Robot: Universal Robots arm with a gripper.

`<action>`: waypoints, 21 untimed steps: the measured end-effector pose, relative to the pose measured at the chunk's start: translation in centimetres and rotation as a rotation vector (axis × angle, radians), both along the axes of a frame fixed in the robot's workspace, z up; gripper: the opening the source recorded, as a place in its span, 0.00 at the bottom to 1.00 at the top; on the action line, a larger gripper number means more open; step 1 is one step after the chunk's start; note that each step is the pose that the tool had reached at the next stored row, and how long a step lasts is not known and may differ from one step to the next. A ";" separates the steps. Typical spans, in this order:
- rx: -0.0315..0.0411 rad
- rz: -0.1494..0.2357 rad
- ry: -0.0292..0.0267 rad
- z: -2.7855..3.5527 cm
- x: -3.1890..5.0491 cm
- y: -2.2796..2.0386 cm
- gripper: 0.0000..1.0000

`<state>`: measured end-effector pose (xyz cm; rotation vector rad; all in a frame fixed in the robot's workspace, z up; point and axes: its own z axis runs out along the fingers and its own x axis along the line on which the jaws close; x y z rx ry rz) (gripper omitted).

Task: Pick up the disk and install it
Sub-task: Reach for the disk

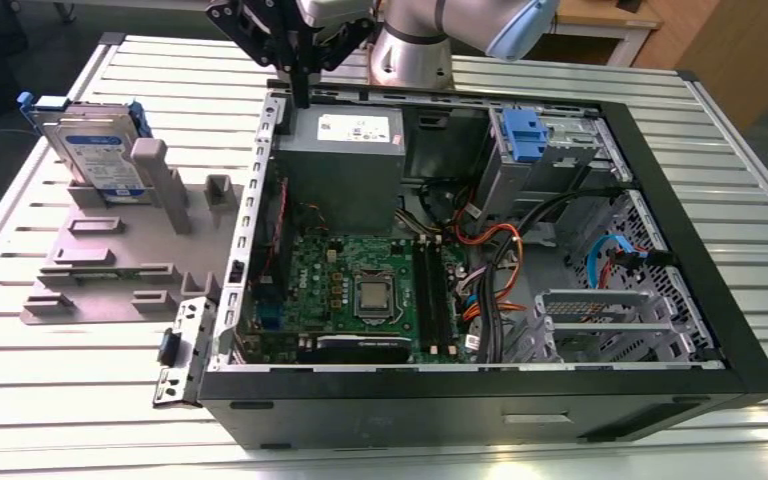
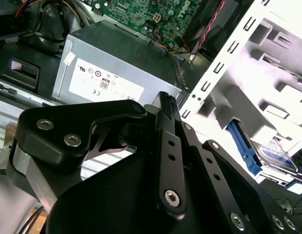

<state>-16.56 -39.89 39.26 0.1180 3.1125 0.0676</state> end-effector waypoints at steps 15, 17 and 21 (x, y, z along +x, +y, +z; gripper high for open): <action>0.0001 0.000 0.0000 -0.02 -0.38 0.00 0.11; 0.0000 0.000 0.0000 -0.02 -0.42 0.00 0.11; 0.0000 0.000 0.0000 -0.03 -0.53 0.00 0.11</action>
